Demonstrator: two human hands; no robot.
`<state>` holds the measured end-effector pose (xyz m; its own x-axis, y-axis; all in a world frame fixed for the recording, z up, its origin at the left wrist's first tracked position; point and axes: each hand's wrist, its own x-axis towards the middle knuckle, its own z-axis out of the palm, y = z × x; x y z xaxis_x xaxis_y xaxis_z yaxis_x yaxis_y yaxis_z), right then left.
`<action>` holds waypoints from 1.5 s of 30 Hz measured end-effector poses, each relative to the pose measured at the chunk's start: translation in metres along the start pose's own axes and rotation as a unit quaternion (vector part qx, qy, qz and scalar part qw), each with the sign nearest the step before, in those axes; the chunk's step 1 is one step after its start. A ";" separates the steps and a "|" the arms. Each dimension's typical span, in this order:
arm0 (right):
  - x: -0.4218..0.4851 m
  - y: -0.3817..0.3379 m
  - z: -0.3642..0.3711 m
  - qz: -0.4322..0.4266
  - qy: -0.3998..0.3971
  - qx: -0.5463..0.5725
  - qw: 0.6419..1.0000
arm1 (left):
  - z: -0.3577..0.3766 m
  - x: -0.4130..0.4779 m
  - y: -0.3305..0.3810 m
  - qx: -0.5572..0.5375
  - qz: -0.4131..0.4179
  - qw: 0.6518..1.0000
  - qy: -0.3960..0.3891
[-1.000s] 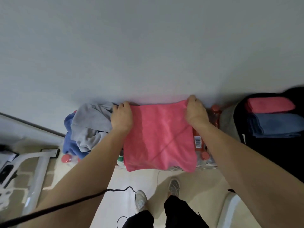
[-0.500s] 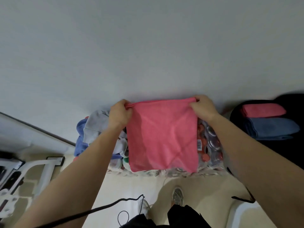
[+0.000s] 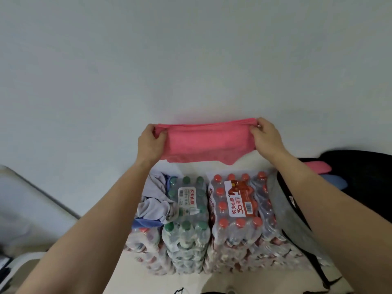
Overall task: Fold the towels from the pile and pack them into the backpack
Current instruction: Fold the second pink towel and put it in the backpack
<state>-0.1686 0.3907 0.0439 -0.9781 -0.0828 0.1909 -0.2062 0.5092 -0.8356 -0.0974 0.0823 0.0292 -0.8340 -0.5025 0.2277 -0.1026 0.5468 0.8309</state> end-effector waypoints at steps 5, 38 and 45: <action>-0.012 -0.003 -0.005 -0.013 0.005 -0.005 1.000 | -0.010 -0.012 0.000 0.010 0.009 1.000 -0.005; -0.052 0.144 0.074 0.299 -0.134 0.044 0.944 | 0.053 -0.074 -0.136 0.205 -0.030 0.934 -0.290; -0.063 0.157 0.074 0.267 -0.180 -0.069 0.944 | 0.063 -0.083 -0.149 0.301 0.063 0.897 -0.318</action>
<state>-0.1414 0.4119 -0.1374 -0.8929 -0.0569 -0.4466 0.2996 0.6654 -0.6837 -0.0473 0.0848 -0.1458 -0.9802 -0.0325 -0.1951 -0.1008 0.9308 0.3513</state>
